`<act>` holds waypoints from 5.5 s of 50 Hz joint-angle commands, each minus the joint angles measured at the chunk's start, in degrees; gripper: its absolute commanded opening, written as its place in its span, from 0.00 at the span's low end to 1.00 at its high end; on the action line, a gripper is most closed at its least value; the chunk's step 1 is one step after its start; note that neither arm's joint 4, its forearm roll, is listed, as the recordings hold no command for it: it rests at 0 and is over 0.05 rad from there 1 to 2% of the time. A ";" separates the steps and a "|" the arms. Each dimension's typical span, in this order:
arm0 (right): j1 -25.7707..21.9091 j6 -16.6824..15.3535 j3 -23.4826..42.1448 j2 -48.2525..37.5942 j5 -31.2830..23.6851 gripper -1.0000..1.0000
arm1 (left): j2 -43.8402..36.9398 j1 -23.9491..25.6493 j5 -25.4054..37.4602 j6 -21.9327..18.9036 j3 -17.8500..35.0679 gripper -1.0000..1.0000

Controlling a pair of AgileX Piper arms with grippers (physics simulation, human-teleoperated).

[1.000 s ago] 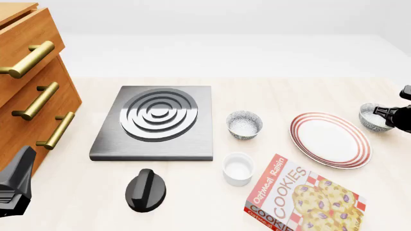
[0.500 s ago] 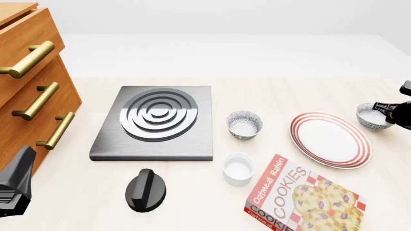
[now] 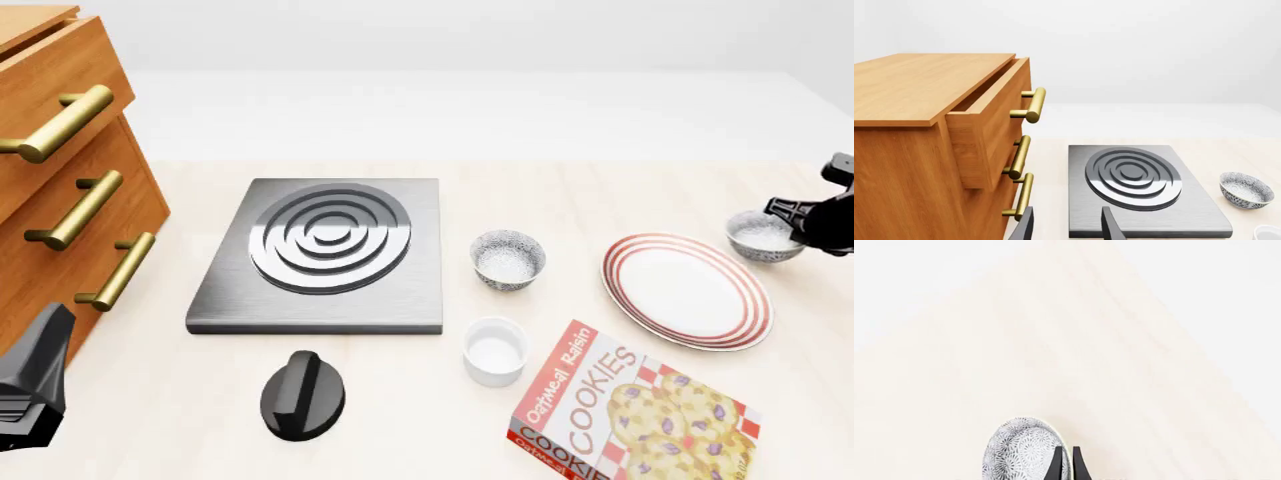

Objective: Pick the akita bowl next to the plate and place it on the plate.

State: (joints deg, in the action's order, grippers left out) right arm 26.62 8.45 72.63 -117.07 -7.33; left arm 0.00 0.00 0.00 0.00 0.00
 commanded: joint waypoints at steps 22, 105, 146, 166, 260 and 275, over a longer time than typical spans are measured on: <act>-3.34 5.30 2.34 3.51 -5.05 0.00 | 0.00 0.00 0.00 0.00 0.00 1.00; -17.14 19.33 -17.37 22.53 -5.77 0.00 | 0.00 0.00 0.00 0.00 0.00 1.00; -17.17 22.61 -20.23 22.34 -4.53 0.00 | 0.00 0.00 0.00 0.00 0.00 1.00; -19.11 27.46 -19.35 20.44 -5.93 0.00 | 0.00 0.00 0.00 0.00 0.00 1.00; -12.99 32.17 -18.68 12.57 -4.38 0.00 | 0.00 0.00 0.00 0.00 0.00 1.00; -11.54 30.65 -17.39 10.23 -5.36 0.00 | 0.00 0.00 0.00 0.00 0.00 1.00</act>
State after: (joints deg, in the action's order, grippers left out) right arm 14.00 39.71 54.51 -104.68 -12.18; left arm 0.00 0.00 0.00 0.00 0.00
